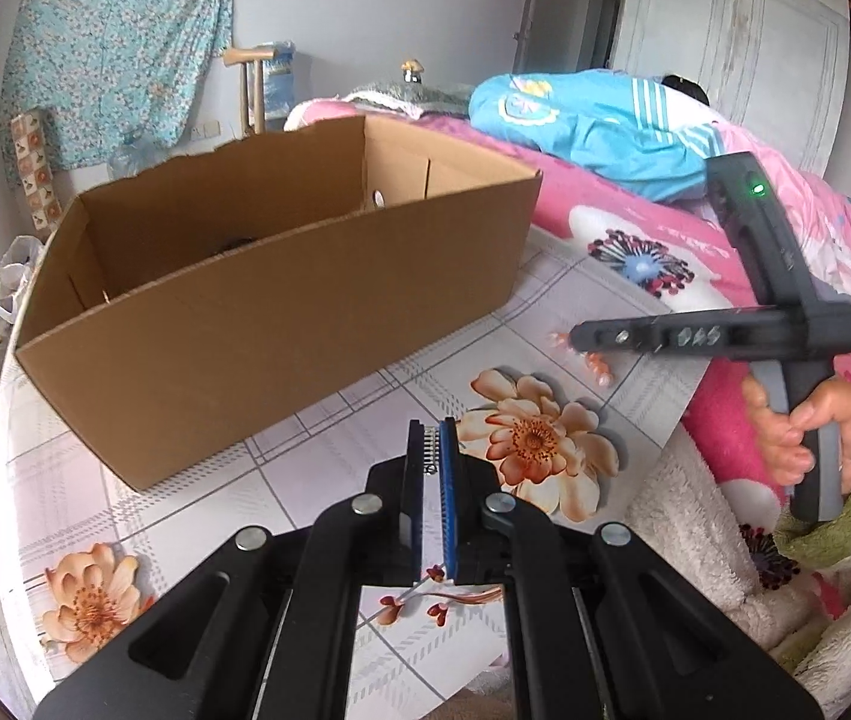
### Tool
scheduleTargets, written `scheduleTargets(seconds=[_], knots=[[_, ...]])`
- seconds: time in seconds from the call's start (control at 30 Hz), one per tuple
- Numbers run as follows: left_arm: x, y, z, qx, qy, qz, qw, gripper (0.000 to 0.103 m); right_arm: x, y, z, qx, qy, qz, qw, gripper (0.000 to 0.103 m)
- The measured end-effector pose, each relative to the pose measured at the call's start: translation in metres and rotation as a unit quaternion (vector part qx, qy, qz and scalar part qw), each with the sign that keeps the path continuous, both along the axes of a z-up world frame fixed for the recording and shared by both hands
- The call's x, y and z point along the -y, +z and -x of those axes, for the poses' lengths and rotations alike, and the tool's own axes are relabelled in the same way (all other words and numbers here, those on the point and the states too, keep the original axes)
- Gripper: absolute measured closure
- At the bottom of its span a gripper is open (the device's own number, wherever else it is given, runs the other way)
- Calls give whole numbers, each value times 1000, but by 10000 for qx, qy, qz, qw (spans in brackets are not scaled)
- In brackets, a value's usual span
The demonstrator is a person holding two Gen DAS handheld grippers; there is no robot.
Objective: Organize jewelry
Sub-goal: 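Close the right tool on the pink-orange bead bracelet and lift it, then carry the bracelet and the bar charm over the box with both tools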
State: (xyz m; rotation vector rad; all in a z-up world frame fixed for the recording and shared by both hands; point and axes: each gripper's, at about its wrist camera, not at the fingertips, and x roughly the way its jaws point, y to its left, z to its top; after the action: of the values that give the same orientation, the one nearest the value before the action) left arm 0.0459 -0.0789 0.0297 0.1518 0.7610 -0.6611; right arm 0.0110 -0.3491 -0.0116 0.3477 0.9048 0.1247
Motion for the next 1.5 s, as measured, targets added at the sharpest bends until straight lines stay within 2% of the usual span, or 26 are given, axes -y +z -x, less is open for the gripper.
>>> scheduleTargets(seconds=[0.13, 0.3, 0.53, 0.63, 0.8, 0.87, 1.0, 1.17, 1.33, 1.5], knots=[[-4, 5, 5, 4, 59, 74, 10000, 99, 23, 15, 8, 285, -152, -597, 9977, 96], [-11, 21, 9, 98, 100, 234, 9996, 99, 26, 36, 22, 677, -131, -1088, 9917, 96], [-26, 71, -3, 453, 121, 504, 9976, 99, 21, 93, 15, 1430, 240, -1070, 9836, 96], [-29, 93, -16, 662, 70, 483, 9966, 99, 17, 116, 1, 1721, 527, -1028, 9783, 96], [-33, 117, -59, 568, -7, 510, 9971, 99, 5, 144, -38, 1990, 1023, -1115, 9683, 96], [-31, 118, -77, 394, -68, 514, 9979, 99, -1, 145, -61, 1951, 1224, -1160, 9662, 96], [-22, 107, -124, -259, -191, 462, 9984, 99, -7, 131, -101, 1612, 1516, -1373, 9655, 96], [2, 78, -164, -1114, -387, 50, 9930, 99, -16, 103, -137, 1004, 1747, -1204, 9720, 96], [25, 47, -196, -2038, -626, -312, 9765, 99, -22, 87, -146, 561, 1916, -855, 9761, 96], [33, 21, -223, -2769, -439, -526, 9584, 99, -24, 78, -155, 345, 2032, -607, 9766, 96]])
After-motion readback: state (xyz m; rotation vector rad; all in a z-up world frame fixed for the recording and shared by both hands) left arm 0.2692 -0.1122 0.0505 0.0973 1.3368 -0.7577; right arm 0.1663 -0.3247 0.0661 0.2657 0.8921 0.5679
